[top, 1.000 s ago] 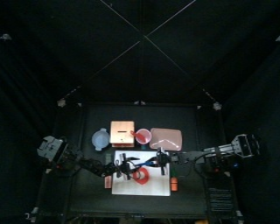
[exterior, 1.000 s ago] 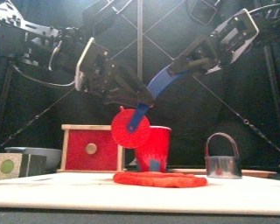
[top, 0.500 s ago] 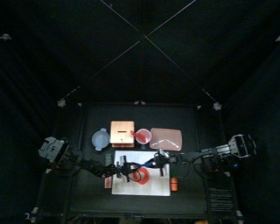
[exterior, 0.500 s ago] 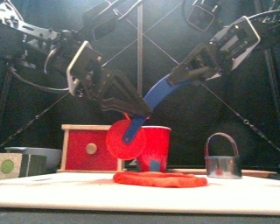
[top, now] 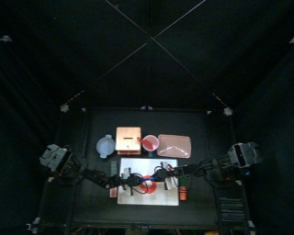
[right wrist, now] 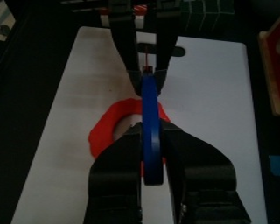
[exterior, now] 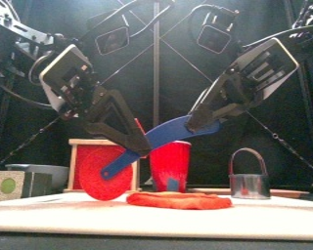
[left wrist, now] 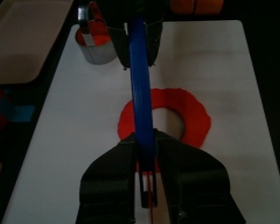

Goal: Cut excess dough in half with pizza cutter

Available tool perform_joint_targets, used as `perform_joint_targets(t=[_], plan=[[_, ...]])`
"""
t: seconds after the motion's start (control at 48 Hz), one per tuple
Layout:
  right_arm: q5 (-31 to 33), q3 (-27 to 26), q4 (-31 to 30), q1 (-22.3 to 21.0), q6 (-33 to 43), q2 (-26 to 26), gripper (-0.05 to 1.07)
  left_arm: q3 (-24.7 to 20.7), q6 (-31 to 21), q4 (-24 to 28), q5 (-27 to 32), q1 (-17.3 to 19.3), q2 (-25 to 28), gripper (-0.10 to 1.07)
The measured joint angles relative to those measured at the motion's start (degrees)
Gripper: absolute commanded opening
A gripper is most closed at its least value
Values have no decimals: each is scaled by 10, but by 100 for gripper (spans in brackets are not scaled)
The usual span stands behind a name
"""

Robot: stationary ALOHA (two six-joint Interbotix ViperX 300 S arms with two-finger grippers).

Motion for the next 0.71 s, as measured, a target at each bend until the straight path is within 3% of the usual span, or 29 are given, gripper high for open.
perform_joint_targets(t=[0.708], plan=[[5, -4, 43, 16, 3, 1, 40, 0, -1, -4, 34, -2, -21, 52]])
